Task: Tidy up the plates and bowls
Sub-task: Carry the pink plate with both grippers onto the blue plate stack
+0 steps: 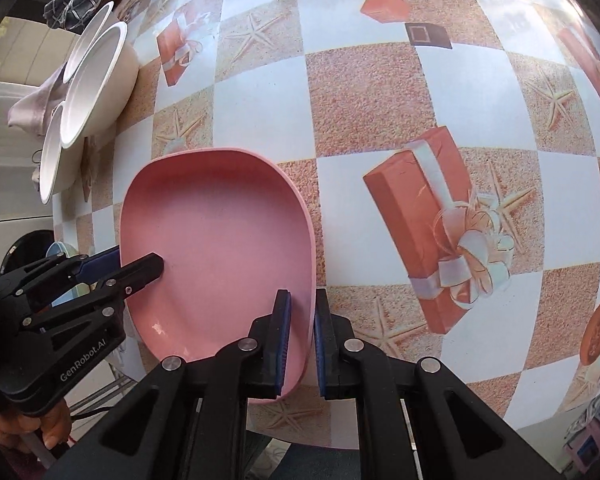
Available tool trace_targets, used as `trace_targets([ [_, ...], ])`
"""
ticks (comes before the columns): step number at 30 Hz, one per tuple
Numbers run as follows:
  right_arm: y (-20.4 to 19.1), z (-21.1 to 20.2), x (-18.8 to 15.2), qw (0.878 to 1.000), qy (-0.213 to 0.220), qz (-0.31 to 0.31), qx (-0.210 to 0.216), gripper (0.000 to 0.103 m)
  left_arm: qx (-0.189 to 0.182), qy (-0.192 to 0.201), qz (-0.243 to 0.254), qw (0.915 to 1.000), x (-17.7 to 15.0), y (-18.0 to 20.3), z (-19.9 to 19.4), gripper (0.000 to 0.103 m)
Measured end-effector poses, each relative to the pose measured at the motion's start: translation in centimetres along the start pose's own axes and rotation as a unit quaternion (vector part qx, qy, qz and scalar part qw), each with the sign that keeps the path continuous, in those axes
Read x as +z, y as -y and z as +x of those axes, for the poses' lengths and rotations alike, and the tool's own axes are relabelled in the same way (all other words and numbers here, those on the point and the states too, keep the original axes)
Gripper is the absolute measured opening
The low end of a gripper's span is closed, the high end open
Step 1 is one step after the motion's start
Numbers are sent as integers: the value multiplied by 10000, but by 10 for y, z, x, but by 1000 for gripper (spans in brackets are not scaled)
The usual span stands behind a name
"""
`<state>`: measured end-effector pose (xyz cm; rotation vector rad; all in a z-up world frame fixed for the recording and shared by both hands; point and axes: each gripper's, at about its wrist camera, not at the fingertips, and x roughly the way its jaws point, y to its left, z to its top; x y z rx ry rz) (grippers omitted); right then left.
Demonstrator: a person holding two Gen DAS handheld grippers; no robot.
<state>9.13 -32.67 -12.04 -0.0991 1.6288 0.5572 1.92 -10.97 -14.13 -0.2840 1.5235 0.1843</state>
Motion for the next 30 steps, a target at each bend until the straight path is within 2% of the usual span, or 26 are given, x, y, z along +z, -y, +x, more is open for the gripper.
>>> trace_targets([
  [3,0,2,-8,10000,48,-52,-61,12,-72,27,-23,10000,-8,-14,3,32],
  [10,-6,9,-18,9999,142,-2,-83,12,58,59,253,9996,-12,-3,8,36],
  [12,-9,15,-24,9999,78,117,77,12,3,45,364,9993,-10,12,10,25],
  [15,-7,18,-23,9995,-9,281,153,12,94,13,460,9989,-14,16,12,22],
  [19,-10,18,-29,9978,-233,477,386,12,-76,-117,263,9996,-16,2,11,18],
  [25,-20,22,-28,9975,-445,382,395,12,-100,-114,255,9996,-36,-16,2,18],
  [30,-69,19,-34,9976,-577,103,357,12,-141,-79,135,9998,-56,-50,-23,18],
])
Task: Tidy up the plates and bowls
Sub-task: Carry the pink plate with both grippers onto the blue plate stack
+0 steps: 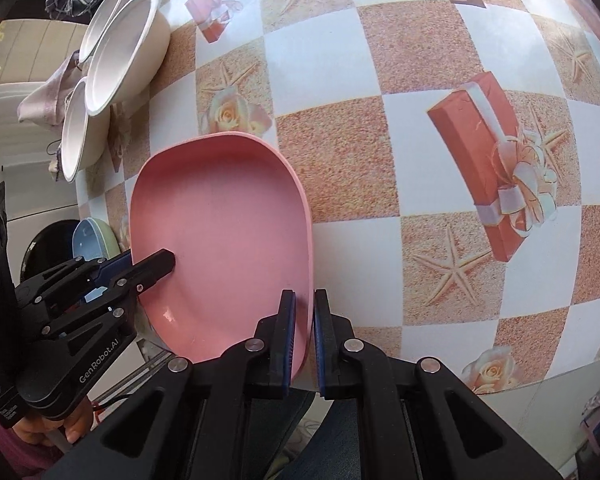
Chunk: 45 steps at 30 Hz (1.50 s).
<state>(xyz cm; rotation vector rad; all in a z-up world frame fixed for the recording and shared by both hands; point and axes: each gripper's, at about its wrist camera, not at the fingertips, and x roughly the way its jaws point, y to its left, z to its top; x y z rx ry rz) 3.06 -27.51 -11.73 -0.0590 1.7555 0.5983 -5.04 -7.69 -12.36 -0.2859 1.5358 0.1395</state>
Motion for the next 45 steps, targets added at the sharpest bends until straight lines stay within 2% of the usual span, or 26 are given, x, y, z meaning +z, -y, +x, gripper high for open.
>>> trace_targets([
  [14,-92,-2,-22,9953,-155,-913,-291,12,82,297,-637,9975,-60,-77,-39,18],
  [23,-161,16,-24,9852,-289,-1631,-448,12,192,455,-1111,9926,-100,-137,-56,18],
  [29,-207,39,-33,9738,-483,-2166,-504,12,289,448,-1502,9872,-103,-168,-47,18],
  [32,-221,45,-42,9677,-584,-2389,-551,12,342,439,-1665,9845,-116,-184,-47,18],
  [36,-241,61,-40,9616,-669,-2590,-609,12,418,440,-1820,9814,-116,-193,-42,18],
  [45,-257,81,-28,9557,-763,-2733,-782,12,443,452,-2019,9774,-122,-207,-34,18],
])
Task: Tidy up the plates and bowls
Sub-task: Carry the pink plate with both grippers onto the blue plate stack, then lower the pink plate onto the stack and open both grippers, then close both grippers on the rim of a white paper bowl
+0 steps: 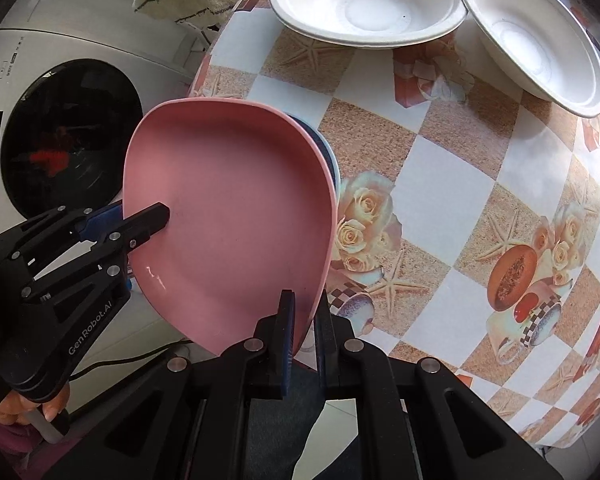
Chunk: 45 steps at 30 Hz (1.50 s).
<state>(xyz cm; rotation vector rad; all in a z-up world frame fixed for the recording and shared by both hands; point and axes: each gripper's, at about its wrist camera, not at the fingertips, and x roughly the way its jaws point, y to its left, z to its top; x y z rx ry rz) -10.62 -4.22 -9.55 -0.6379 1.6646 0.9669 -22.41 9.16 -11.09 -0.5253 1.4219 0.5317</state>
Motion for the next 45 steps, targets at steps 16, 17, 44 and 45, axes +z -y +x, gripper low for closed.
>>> trace_targets([
  [16,22,-11,6,9988,382,287,-99,85,146,110,-209,9996,-3,-4,-4,59],
  [17,30,-15,5,9983,416,395,-106,85,61,155,-200,9997,-2,-3,-7,63],
  [44,202,-89,76,9729,1163,1941,-481,85,-178,956,948,9907,184,148,-55,69],
  [45,204,-88,85,9732,1155,1932,-478,85,-132,882,978,9912,193,152,-48,69],
])
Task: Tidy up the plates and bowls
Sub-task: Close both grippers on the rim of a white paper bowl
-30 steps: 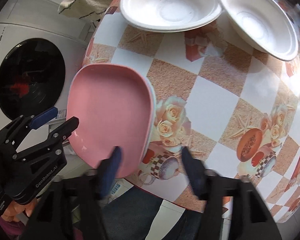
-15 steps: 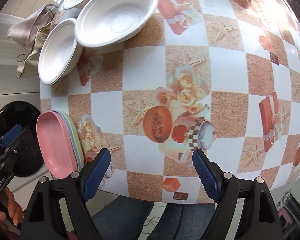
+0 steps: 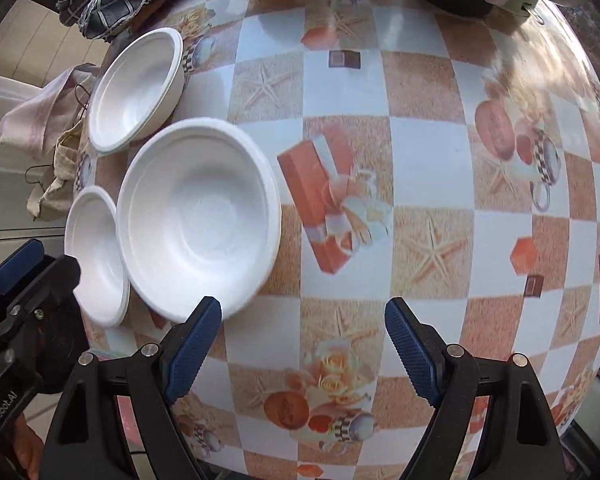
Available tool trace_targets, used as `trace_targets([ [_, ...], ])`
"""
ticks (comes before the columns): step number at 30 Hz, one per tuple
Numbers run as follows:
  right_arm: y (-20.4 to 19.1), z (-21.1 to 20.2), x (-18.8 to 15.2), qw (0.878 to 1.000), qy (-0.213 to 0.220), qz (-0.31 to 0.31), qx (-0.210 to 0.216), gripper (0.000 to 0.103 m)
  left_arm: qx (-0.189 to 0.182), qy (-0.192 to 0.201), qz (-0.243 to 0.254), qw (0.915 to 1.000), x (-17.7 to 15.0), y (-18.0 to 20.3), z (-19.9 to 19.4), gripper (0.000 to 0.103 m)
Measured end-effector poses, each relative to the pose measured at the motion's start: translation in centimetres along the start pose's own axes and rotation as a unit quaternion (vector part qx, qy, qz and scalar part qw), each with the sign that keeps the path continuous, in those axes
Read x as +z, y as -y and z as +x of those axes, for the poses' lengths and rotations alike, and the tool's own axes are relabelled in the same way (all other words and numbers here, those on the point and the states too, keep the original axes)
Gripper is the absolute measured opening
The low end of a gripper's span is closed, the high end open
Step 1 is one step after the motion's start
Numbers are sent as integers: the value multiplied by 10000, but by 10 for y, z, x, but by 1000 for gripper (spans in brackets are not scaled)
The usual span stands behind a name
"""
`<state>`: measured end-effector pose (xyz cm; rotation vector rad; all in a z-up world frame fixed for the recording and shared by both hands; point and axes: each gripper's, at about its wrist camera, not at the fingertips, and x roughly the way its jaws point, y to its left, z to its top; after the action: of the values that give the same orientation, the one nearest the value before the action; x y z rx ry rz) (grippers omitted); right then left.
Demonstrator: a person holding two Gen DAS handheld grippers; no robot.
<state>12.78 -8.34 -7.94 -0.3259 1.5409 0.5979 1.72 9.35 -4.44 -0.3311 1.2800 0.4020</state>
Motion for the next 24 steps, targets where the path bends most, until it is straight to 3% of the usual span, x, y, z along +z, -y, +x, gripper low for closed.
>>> trace_targets([
  [7,-1,36,38,9996,-229,-16,-159,82,269,-526,373,9976,34,18,55,69],
  [11,3,46,44,9995,-301,0,91,64,347,-761,611,9946,40,24,73,68],
  [13,-3,51,45,9993,-321,-83,156,54,311,-865,696,9933,42,29,79,62],
  [14,-6,54,45,9991,-339,-105,216,51,294,-938,738,9924,43,31,82,53],
  [17,-14,58,46,9982,-386,-209,417,15,312,-1194,838,9888,42,38,93,25],
  [24,3,57,37,9974,-420,-78,584,13,246,-1295,1027,9859,26,56,94,24],
])
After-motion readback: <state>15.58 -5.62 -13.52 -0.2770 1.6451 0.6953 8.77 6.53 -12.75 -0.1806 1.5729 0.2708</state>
